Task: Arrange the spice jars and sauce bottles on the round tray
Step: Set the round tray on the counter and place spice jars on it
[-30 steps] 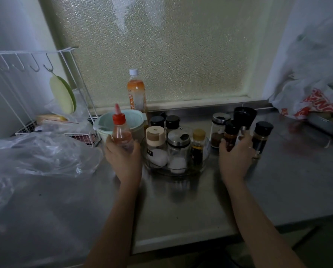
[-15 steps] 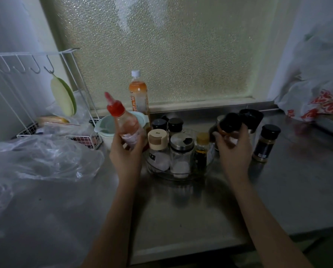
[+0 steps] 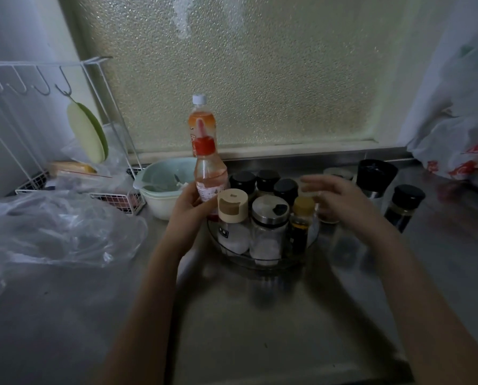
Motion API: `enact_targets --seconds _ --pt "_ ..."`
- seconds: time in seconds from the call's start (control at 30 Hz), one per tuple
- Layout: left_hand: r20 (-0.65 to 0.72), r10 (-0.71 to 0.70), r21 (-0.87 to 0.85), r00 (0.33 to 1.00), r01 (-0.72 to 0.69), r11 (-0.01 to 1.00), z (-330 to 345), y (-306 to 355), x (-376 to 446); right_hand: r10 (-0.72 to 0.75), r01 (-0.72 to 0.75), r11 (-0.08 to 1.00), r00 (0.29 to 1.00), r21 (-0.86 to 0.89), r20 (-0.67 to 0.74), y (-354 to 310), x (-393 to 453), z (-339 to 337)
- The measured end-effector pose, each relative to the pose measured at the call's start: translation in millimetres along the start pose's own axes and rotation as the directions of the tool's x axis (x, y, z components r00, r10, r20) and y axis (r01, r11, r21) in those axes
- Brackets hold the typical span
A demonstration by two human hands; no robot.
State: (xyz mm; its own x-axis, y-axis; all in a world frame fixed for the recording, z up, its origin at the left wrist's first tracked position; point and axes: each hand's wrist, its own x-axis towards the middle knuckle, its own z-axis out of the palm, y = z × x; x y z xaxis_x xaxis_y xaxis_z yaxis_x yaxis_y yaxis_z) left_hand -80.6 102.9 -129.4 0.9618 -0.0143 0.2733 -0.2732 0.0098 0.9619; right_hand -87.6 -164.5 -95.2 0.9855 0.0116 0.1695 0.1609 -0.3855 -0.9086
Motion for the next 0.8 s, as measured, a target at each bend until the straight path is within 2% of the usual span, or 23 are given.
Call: enact_targets --seconds 0.07,0.1,0.2,0.3,0.47,0.53,0.63,0.7,0.8 --pt "0.04 -0.008 0.016 0.999 0.008 1.0 0.2 -1.5 0.9 -0.005 0.004 1.0 0.998 -0.01 -0.07 -5.0 20.0 1.2" --pt "0.054 -0.011 0.025 0.998 0.01 1.0 1.0 -2.0 0.9 -0.002 0.0 0.999 0.999 -0.04 -0.048 -8.2 30.3 4.1" --pt "0.066 -0.004 0.039 0.998 0.001 0.999 1.3 -2.4 0.3 0.024 -0.001 0.988 0.988 -0.153 0.15 -19.8 58.5 17.5" --pt "0.047 0.011 0.03 0.999 -0.013 0.999 -0.7 -1.6 -0.5 0.07 0.013 0.968 0.947 -0.252 0.314 -28.1 76.2 29.2" --pt "0.077 -0.008 0.051 0.997 0.004 0.999 2.9 -3.9 -2.6 0.199 0.063 0.862 0.87 -0.503 0.451 -25.9 93.5 41.0" --pt "0.083 -0.014 0.053 0.996 0.01 0.999 3.5 -5.5 -2.2 0.225 0.078 0.835 0.856 -0.545 0.466 -23.8 98.8 46.8" --pt "0.087 -0.013 0.062 0.996 0.007 0.998 2.9 -6.0 -2.3 0.21 0.074 0.872 0.835 -0.483 0.508 -24.5 95.8 44.3" --pt "0.086 -0.011 0.056 0.996 0.007 0.998 3.4 -5.3 -2.9 0.183 0.027 0.937 0.81 -0.347 0.557 -19.9 90.6 34.8" --pt "0.07 -0.02 -0.005 0.997 0.021 1.0 4.7 -3.4 -2.2 0.174 -0.109 0.981 0.856 -0.161 0.488 -4.0 88.7 24.5"
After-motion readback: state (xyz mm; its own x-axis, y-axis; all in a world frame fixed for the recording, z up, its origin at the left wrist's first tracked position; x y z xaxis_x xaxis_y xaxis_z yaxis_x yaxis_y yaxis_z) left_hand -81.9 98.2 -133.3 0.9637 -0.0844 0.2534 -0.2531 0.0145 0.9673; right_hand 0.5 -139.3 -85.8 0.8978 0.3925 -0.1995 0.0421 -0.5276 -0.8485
